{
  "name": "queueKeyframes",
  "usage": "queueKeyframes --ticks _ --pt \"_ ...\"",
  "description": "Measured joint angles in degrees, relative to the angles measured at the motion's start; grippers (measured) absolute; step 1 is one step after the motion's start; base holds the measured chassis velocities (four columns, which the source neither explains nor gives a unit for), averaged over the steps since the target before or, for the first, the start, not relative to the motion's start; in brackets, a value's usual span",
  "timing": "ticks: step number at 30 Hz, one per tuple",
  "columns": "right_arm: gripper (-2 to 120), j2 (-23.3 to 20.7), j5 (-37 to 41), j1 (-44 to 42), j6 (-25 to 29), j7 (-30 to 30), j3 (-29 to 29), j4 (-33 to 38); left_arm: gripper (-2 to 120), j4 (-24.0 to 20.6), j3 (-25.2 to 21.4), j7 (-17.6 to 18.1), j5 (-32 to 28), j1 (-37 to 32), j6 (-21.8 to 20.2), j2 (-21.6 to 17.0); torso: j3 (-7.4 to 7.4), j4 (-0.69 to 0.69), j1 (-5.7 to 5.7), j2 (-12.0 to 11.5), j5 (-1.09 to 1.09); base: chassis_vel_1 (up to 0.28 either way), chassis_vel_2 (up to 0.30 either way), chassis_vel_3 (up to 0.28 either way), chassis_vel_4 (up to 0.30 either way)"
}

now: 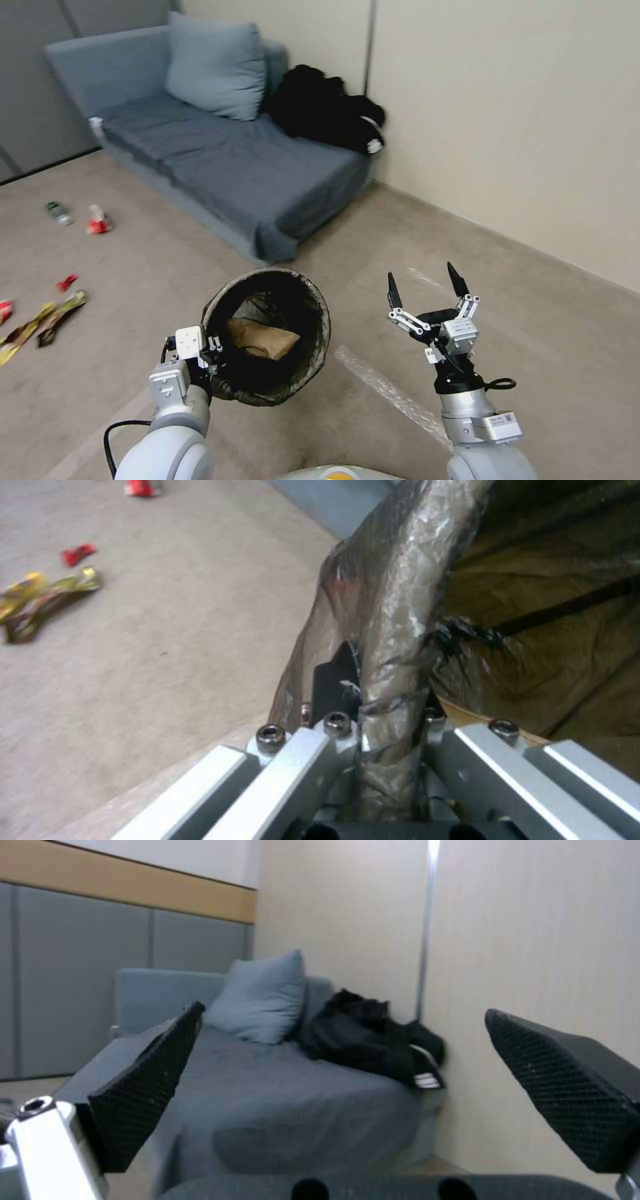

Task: Pick up the trash bin, then pick up the garbage from the floor and place it into the trash bin.

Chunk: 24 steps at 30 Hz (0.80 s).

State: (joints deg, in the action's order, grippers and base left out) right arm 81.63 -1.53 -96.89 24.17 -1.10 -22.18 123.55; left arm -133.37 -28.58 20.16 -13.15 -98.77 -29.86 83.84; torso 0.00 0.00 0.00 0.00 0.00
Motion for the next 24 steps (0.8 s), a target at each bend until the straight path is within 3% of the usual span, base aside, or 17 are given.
queueKeyframes --ticks 24 --pt "100 0.0 -0.1 0.2 -0.2 0.5 0.6 0.1 0 0.1 0.6 0.0 0.4 0.2 0.3 0.0 0.00 0.01 0.00 0.0 0.00 0.125 0.123 0.130 0.126"
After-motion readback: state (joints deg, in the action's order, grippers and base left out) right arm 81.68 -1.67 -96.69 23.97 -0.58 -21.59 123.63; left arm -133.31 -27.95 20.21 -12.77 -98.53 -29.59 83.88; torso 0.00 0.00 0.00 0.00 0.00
